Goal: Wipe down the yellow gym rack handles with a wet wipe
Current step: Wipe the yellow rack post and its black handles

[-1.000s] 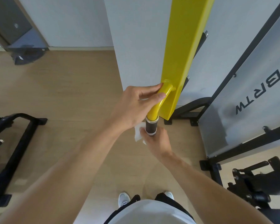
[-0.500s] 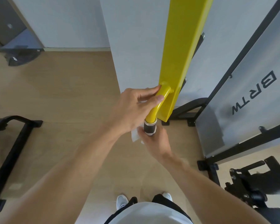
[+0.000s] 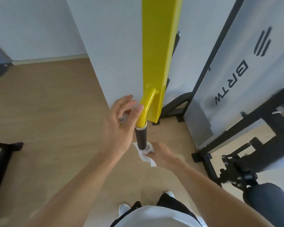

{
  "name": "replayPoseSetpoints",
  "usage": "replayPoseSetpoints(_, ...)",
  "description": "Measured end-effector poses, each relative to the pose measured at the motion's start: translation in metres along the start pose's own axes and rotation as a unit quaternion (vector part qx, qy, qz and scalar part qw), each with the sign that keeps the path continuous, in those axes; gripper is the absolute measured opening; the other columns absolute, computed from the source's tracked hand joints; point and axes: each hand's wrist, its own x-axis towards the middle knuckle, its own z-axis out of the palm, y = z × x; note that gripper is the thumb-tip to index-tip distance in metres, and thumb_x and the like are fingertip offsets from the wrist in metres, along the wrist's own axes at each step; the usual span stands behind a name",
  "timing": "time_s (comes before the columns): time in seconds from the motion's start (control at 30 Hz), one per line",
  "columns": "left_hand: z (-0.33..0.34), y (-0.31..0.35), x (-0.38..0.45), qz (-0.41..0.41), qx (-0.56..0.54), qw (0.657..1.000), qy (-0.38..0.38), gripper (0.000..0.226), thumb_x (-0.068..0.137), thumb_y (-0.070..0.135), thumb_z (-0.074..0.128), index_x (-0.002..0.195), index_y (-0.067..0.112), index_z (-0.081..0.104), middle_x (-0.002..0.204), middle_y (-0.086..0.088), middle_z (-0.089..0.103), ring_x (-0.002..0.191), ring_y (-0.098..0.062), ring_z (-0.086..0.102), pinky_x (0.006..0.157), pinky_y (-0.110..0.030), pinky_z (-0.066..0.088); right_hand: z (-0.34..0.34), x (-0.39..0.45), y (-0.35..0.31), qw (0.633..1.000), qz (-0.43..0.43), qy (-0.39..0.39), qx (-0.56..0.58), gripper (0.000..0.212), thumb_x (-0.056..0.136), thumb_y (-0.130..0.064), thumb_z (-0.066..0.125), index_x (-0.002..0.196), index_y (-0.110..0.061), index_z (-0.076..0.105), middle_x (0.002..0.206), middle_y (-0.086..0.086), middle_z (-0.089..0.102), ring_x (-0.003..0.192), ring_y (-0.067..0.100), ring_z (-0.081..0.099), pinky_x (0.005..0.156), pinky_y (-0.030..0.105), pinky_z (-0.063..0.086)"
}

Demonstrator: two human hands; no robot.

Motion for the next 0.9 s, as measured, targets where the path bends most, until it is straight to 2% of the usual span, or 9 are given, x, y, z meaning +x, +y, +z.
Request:
replayPoseSetpoints(0.17, 0.007, 0.028, 0.008, 0.121, 0.014, 0.992, 0.035, 0.058, 0.089, 0.017, 0.075, 0.141, 0.024, 0.048, 0.135, 0.011, 0.061, 0.126, -0.005, 0.057, 0.103, -0.023, 0.047, -0.051, -0.001, 0.020, 0.929, 0.176, 0.162, 0.283, 0.019, 0.091, -0.028, 0.066, 0.099, -0.011, 0.067, 0.086, 0.002, 0.069, 0.072, 0.013, 0.065, 0.059, 0.025, 0.051)
replayPoseSetpoints(0.27, 0.025, 0.052, 0.019, 0.139, 0.020, 0.988, 0.063, 0.067, 0.083, 0.029, 0.077, 0.141, 0.027, 0.044, 0.137, 0.013, 0.059, 0.128, -0.007, 0.057, 0.108, -0.039, 0.047, -0.090, 0.011, 0.007, 0.915, 0.146, 0.195, 0.320, 0.024, 0.098, -0.026, 0.054, 0.109, -0.006, 0.062, 0.083, -0.001, 0.063, 0.072, 0.011, 0.060, 0.057, 0.023, 0.045)
replayPoseSetpoints(0.37, 0.043, 0.068, 0.032, 0.122, 0.052, 0.985, 0.110, 0.079, 0.078, 0.039, 0.081, 0.145, 0.026, 0.041, 0.136, 0.012, 0.059, 0.125, -0.010, 0.059, 0.102, -0.038, 0.051, -0.118, 0.020, -0.020, 0.921, 0.049, 0.199, 0.332, 0.025, 0.102, -0.032, 0.049, 0.105, -0.011, 0.062, 0.081, 0.000, 0.065, 0.074, 0.015, 0.064, 0.061, 0.026, 0.051)
replayPoseSetpoints(0.47, 0.058, 0.077, 0.048, 0.038, 0.109, 0.985, 0.130, 0.081, 0.074, 0.052, 0.082, 0.140, 0.027, 0.043, 0.125, 0.005, 0.063, 0.110, -0.016, 0.064, 0.075, -0.022, 0.051, -0.137, 0.027, -0.045, 0.932, -0.157, 0.257, 0.201, 0.026, 0.104, -0.031, 0.048, 0.103, -0.012, 0.066, 0.082, 0.002, 0.065, 0.074, 0.017, 0.060, 0.066, 0.032, 0.047)
replayPoseSetpoints(0.53, 0.064, 0.077, 0.055, 0.002, 0.141, 0.977, 0.159, 0.085, 0.068, 0.064, 0.080, 0.136, 0.028, 0.045, 0.119, 0.003, 0.064, 0.105, -0.021, 0.064, 0.074, -0.030, 0.052, -0.149, 0.039, -0.050, 0.913, -0.328, 0.243, 0.002, 0.026, 0.098, -0.019, 0.056, 0.120, -0.010, 0.067, 0.114, 0.009, 0.070, 0.105, 0.024, 0.063, 0.091, 0.032, 0.045)
replayPoseSetpoints(0.63, 0.071, 0.076, 0.053, -0.007, 0.182, 0.960, 0.213, 0.088, 0.063, 0.079, 0.070, 0.132, 0.031, 0.045, 0.113, 0.003, 0.066, 0.101, -0.024, 0.066, 0.083, -0.049, 0.056, -0.166, 0.062, -0.042, 0.832, -0.494, 0.111, -0.227, 0.053, 0.101, -0.039, 0.042, 0.143, -0.009, 0.053, 0.148, 0.009, 0.053, 0.144, 0.029, 0.039, 0.122, 0.046, 0.019)
replayPoseSetpoints(0.73, 0.076, 0.077, 0.048, -0.004, 0.205, 0.948, 0.244, 0.076, 0.066, 0.079, 0.069, 0.121, 0.030, 0.048, 0.104, 0.003, 0.068, 0.094, -0.023, 0.068, 0.079, -0.048, 0.057, -0.186, 0.069, -0.041, 0.802, -0.545, 0.032, -0.241, 0.072, 0.104, -0.054, 0.011, 0.145, -0.010, 0.051, 0.149, 0.011, 0.052, 0.146, 0.030, 0.037, 0.123, 0.053, 0.012)
replayPoseSetpoints(0.83, 0.078, 0.078, 0.046, -0.005, 0.204, 0.944, 0.260, 0.063, 0.068, 0.073, 0.072, 0.111, 0.032, 0.051, 0.101, 0.005, 0.070, 0.091, -0.018, 0.069, 0.078, -0.046, 0.058, -0.211, 0.082, -0.044, 0.764, -0.549, 0.026, -0.336, 0.076, 0.099, -0.065, 0.010, 0.152, -0.021, 0.042, 0.158, 0.000, 0.040, 0.152, 0.019, 0.025, 0.125, 0.050, 0.004)
replayPoseSetpoints(0.9, 0.078, 0.077, 0.047, -0.006, 0.206, 0.941, 0.268, 0.064, 0.068, 0.074, 0.071, 0.112, 0.031, 0.053, 0.101, 0.006, 0.071, 0.090, -0.016, 0.070, 0.078, -0.047, 0.059, -0.230, 0.096, -0.046, 0.790, -0.512, 0.030, -0.335, 0.080, 0.096, -0.068, 0.002, 0.154, -0.025, 0.038, 0.161, -0.003, 0.034, 0.153, 0.013, 0.019, 0.125, 0.049, 0.001)
